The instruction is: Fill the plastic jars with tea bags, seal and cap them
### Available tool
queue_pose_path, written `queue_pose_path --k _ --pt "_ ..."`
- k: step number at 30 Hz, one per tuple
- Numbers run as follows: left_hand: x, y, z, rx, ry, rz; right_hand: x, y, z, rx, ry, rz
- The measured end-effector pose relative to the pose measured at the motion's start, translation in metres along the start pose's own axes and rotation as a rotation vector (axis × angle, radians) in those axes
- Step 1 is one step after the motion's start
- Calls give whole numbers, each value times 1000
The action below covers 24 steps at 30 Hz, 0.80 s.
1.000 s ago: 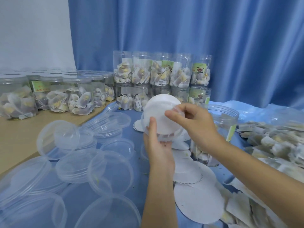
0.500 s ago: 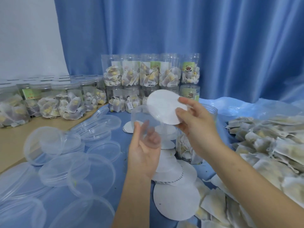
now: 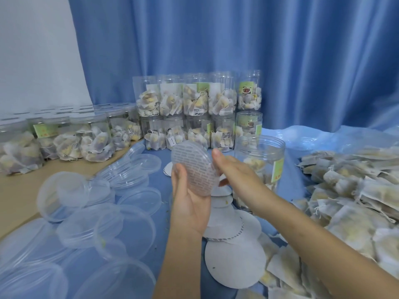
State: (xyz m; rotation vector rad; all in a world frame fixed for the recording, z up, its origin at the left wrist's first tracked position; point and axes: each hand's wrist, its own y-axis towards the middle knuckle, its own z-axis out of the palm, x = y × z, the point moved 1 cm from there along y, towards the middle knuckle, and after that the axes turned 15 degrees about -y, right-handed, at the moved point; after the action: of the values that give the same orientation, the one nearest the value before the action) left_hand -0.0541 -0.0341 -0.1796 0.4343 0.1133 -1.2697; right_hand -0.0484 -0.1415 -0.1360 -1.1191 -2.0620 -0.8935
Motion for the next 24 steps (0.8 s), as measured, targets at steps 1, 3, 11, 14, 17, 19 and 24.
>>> queue_pose_path --k 1,3,11,14,17,19,24 --pt "0 -1 0 -8 0 11 0 -1 1 4 50 -37" --pt "0 0 -1 -34 8 19 -2 -1 1 -13 174 -117" --pt "0 -2 -1 -96 -33 -100 -5 0 -8 -453 -482 -355" --pt "1 -4 2 -26 20 -167 -5 -3 -4 -420 -939 -545" --pt "2 -7 5 66 -12 -234 -5 -5 0 -317 -929 -435" --pt "3 -9 8 120 -48 -273 -3 -5 -7 -328 -889 -366" --pt "11 -9 12 282 -50 -409 3 2 -49 -561 -1034 -280"
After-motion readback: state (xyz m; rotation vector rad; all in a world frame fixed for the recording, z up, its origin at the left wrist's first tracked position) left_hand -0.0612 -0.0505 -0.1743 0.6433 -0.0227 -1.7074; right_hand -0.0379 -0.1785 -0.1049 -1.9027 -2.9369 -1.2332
